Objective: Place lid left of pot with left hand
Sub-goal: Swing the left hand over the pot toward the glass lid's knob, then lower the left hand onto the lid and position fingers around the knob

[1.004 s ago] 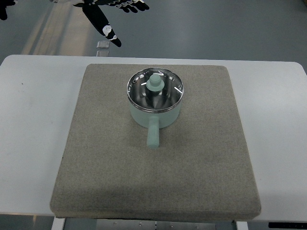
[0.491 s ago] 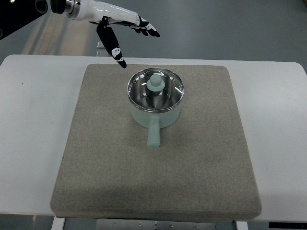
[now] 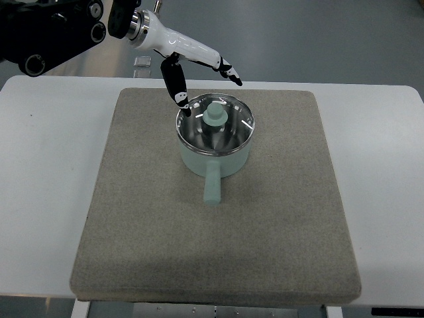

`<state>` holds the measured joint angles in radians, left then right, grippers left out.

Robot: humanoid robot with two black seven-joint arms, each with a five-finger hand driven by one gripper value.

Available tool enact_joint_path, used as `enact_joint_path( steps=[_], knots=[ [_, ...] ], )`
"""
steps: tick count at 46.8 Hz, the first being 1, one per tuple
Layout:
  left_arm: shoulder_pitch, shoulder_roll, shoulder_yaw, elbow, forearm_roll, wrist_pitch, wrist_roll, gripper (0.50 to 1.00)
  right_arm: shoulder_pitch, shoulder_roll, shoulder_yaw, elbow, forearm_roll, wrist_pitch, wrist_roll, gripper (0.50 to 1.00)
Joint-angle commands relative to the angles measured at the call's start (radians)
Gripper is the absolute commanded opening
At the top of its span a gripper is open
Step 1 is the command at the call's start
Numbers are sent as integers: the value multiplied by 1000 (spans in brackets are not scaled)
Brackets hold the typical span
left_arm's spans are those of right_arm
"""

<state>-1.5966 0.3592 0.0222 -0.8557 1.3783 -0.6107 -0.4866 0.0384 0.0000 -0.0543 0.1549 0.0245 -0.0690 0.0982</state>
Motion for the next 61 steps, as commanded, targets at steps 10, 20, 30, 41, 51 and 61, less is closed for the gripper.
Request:
enact_joint_path(
  steps=[10,20,30,41,51,61],
  knots=[
    [-5,-43,-2,1,137,25,-49,996,0,0,1,0,0,0,0,921],
    [-11,-51,-8,1,225,51,-81,996,0,0,1,0,0,0,0,921],
    [-8,-49,1,4,249,109,-86,996,0,0,1,0,0,0,0,921],
    [7,-46,5,17,257,157,-84,996,0,0,1,0,0,0,0,921],
    [23,-46,5,37,257,175,-84,996,0,0,1,0,0,0,0,921],
    [38,-49,-1,35,240,177,-84,996,0,0,1,0,0,0,0,921]
  ],
)
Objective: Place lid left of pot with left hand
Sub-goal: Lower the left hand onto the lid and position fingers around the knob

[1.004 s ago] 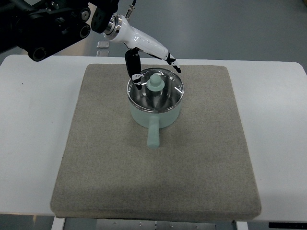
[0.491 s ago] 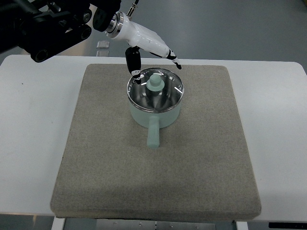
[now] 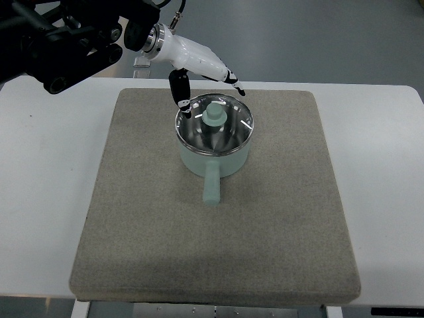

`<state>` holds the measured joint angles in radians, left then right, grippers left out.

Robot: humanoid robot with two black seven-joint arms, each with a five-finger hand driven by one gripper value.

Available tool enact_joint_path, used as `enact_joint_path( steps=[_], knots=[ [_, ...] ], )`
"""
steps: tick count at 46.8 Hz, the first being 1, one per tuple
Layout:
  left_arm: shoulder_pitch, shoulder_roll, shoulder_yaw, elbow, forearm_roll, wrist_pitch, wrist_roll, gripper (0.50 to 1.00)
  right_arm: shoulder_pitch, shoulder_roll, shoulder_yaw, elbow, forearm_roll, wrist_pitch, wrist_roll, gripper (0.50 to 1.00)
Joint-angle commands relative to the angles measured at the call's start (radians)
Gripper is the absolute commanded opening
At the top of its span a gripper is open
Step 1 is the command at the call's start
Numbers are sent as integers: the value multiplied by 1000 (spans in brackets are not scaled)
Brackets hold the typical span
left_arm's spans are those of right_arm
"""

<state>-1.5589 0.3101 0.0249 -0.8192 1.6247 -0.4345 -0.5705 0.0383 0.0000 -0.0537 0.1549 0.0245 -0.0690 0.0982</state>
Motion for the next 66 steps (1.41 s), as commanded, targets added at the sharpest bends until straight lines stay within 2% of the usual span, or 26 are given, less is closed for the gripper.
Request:
enact_joint_path(
  steps=[1,36,45,62,66],
  knots=[
    [3,0,-8,-3,-8,-1,0,996,0,0,0,0,0,0,0,921],
    [25,-20,1,-1,9,0,0,996,0,0,0,0,0,0,0,921],
    [25,-20,1,2,12,39,0,996,0,0,0,0,0,0,0,921],
    [25,-26,-10,23,12,43,4,994,0,0,0,0,0,0,0,921],
    [26,-36,-11,35,11,63,6,994,0,0,0,0,0,0,0,921]
  ],
)
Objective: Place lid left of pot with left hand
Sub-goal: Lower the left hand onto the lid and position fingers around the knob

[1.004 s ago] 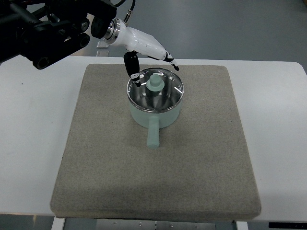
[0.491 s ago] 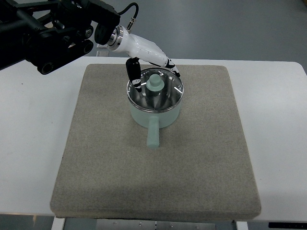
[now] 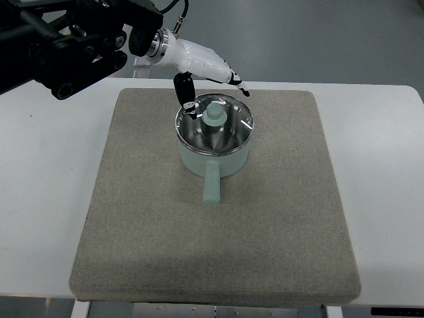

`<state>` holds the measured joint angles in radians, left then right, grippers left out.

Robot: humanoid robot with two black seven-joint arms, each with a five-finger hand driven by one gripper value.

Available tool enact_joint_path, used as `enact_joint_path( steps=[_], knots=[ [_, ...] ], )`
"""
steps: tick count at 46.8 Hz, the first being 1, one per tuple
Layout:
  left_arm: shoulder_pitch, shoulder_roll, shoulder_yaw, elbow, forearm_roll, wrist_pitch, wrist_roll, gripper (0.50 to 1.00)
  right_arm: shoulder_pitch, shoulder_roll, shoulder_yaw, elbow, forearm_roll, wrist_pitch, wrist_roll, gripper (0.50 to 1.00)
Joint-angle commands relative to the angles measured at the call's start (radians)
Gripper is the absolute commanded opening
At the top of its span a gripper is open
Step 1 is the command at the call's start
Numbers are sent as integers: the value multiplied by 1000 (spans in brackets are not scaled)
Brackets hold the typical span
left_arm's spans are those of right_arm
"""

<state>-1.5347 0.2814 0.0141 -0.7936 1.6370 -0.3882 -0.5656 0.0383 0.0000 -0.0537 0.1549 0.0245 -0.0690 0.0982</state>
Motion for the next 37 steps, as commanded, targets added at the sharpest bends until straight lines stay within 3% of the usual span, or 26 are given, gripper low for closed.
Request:
enact_joint_path(
  steps=[1,37],
  knots=[
    [2,-8,0,13,-2,28,1,994,0,0,0,0,0,0,0,921],
    [28,-27,9,25,-2,42,0,994,0,0,0,0,0,0,0,921]
  ],
)
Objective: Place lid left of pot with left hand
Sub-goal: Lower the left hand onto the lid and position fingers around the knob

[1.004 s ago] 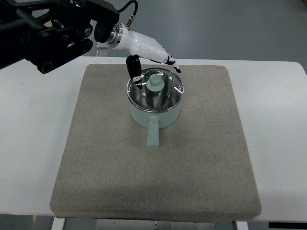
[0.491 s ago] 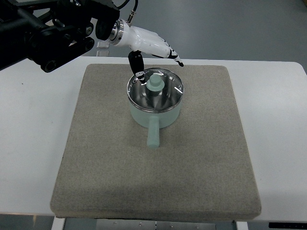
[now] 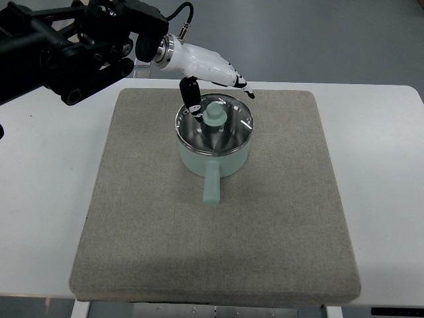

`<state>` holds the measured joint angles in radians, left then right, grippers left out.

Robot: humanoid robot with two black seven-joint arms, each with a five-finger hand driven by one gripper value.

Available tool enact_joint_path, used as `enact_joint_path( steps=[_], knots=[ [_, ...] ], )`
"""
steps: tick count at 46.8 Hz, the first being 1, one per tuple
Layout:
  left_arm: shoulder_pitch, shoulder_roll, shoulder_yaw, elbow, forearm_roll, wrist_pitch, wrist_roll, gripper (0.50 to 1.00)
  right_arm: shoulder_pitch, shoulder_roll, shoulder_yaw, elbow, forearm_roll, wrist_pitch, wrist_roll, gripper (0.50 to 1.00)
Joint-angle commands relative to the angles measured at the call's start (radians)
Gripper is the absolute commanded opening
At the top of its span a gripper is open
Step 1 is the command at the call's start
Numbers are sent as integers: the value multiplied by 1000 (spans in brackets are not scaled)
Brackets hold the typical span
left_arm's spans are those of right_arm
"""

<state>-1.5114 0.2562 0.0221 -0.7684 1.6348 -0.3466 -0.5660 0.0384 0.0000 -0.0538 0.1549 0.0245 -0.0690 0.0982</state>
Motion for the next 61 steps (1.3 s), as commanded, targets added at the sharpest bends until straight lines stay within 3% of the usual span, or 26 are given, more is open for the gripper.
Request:
enact_joint_path(
  steps=[1,49,61],
  knots=[
    [5,-2,1,0,0,0,0,996,0,0,0,0,0,1,0,921],
    [-6,0,-5,-8,-4,0,-2,994,0,0,0,0,0,0,0,923],
    [-1,0,-1,-9,-1,1,-3,949,0,0,0,0,0,0,0,921]
  ],
)
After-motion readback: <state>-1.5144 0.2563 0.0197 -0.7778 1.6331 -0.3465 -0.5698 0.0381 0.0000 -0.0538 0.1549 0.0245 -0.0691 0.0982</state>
